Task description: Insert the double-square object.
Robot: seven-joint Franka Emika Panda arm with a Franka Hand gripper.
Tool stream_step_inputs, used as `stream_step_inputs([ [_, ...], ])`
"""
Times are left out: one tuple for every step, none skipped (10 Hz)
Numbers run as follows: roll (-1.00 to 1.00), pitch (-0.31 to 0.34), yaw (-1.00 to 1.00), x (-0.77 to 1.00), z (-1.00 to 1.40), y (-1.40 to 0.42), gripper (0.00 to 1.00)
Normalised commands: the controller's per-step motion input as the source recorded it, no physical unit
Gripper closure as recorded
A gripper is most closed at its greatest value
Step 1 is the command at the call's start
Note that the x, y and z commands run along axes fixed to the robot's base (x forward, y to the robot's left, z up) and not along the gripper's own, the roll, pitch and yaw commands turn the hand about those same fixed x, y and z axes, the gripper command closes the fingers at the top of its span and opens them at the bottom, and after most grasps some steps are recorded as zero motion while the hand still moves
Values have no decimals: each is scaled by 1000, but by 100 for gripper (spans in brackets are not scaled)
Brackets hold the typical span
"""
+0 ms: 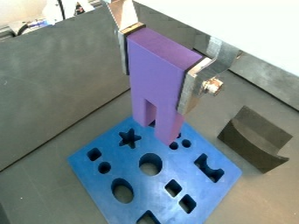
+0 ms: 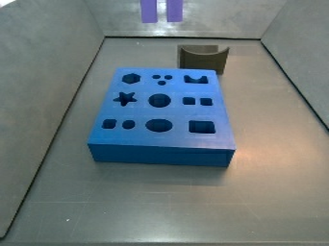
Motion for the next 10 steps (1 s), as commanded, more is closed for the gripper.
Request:
stream_step_inputs([
  [0,-161,-174,606,-851,-14,100],
  [0,-59,-143,746,-1000,0,100],
  [0,-41,-89,571,-1000,23,100],
  [41,0,-160,514,-1000,66,100],
  [94,0,-129,409,-1000,114,100],
  [111,0,-129,303,-1000,57,100],
  [71,-7,-100,249,-989,106,100],
  [71,-34,-111,169,-891,0,100],
  [120,-1,-63,189,-771,0,100],
  [144,0,-26,200,-669,0,100],
])
